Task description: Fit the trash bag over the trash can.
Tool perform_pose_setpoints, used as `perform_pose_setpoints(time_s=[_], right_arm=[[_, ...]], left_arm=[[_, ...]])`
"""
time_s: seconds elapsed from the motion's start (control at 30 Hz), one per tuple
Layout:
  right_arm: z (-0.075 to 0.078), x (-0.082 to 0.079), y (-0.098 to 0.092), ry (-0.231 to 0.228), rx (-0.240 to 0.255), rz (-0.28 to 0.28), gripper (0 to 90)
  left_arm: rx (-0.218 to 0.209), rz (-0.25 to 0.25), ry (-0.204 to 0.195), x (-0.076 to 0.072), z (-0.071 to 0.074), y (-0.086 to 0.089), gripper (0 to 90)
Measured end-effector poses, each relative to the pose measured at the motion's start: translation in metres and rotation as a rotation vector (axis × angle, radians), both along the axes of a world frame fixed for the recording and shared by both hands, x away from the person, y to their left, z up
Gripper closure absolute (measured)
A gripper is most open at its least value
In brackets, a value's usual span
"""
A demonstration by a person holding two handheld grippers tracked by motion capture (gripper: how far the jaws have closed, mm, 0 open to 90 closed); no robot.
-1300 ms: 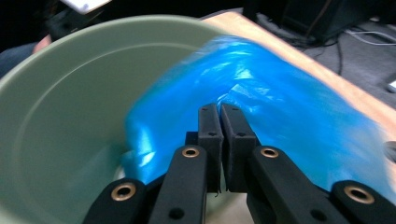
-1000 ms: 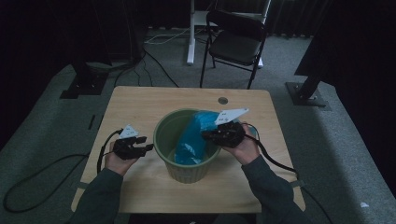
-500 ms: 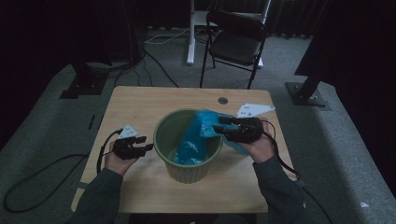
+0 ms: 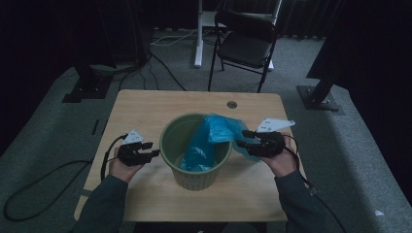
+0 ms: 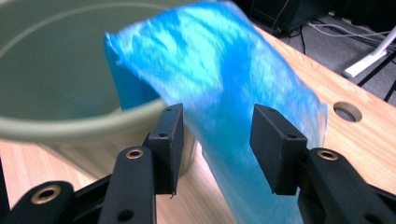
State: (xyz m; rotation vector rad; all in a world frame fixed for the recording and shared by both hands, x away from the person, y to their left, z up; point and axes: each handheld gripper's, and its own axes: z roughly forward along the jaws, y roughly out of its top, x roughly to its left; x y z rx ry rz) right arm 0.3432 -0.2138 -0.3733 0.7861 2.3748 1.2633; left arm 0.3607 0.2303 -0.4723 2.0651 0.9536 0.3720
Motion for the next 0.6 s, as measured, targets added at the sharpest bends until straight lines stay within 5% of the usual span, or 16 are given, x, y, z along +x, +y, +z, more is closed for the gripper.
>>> perform_pose_setpoints(time_s=[0.33, 0.6], right_arm=[[-0.028, 0.003, -0.005, 0.022, -0.083, -0.037, 49.9], [-0.035, 0.013, -0.003, 0.024, -0.088, -0.066, 77.5]], left_arm=[[-0.009, -0.01, 0.007, -0.001, 0.001, -0.001, 53.2], [-0.046, -0.02, -0.025, -0.006, 0.014, 0.0, 53.4]])
